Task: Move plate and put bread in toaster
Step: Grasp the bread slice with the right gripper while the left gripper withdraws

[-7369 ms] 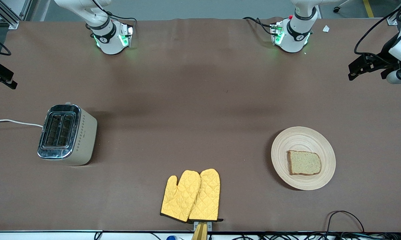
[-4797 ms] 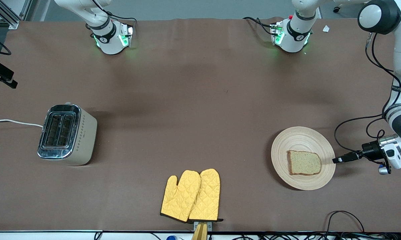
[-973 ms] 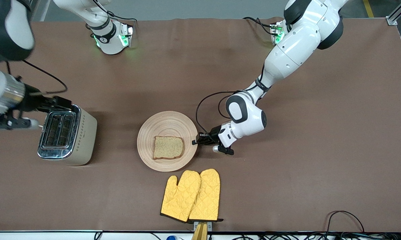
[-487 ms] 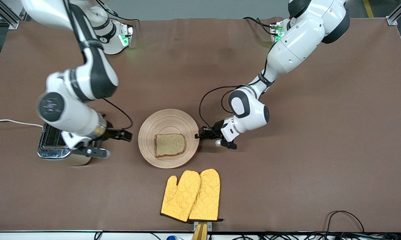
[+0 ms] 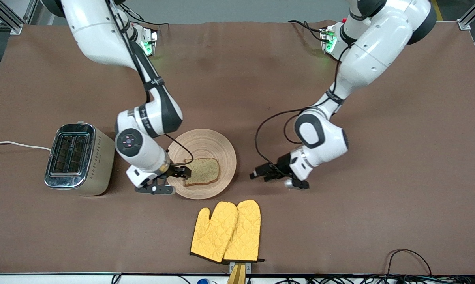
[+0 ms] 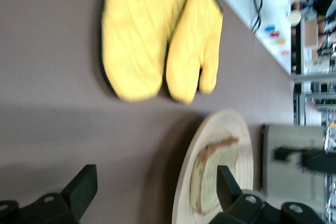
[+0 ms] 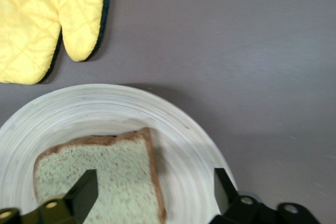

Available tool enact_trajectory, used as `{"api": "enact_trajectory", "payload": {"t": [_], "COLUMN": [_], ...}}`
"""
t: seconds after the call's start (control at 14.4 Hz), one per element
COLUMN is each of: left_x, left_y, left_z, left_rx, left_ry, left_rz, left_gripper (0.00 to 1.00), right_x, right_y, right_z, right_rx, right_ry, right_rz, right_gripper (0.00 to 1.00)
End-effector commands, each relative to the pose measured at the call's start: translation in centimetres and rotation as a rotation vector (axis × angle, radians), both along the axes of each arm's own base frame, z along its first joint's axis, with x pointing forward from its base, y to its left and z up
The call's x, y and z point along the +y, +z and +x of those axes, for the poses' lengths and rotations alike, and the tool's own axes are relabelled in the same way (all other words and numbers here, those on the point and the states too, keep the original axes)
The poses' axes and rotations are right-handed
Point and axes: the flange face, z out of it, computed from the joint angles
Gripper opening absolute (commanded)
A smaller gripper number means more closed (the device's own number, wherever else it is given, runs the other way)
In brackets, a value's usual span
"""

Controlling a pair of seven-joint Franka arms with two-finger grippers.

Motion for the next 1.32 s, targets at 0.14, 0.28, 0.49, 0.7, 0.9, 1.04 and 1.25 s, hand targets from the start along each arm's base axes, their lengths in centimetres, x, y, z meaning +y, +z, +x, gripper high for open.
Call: {"api": "enact_trajectory", "payload": {"t": [0.14,0.28,0.49,0.7,0.9,1.04,1.25], "left_x": [8.4,13.4,20.4,25.6,26.5,26.0,25.9], "left_y": [3.9,4.7,7.2,13.3,20.6,26.5,33.3], "left_z": [4.8,7.0,8.2,8.2,6.7,5.4,2.4], "left_rx": [-0.075,-0.087,-0.130,-0.109,-0.050,0.008,0.090], "left_ry": [-0.023,-0.047,-0.142,-0.190,-0.247,-0.281,-0.282], "left_rz": [0.112,0.207,0.373,0.470,0.660,0.752,0.834], "left_gripper": [1.00,1.00,1.00,1.00,1.00,1.00,1.00], "right_x": [0.3,0.2,0.7,0.8,1.1,1.1,0.4], "right_y": [-3.6,-4.3,-5.6,-6.3,-5.9,-5.1,-0.5], "right_z": [-1.7,-2.1,-3.2,-3.7,-3.7,-3.4,-2.4], "right_rx": [-0.030,-0.018,0.001,-0.013,-0.008,-0.013,0.029], "right_ry": [0.085,0.086,0.098,0.084,0.028,0.009,0.007], "right_rz": [0.004,-0.002,-0.011,-0.008,-0.003,0.003,-0.002], "right_gripper": [0.70,0.66,0.51,0.23,0.00,0.00,0.00]}}
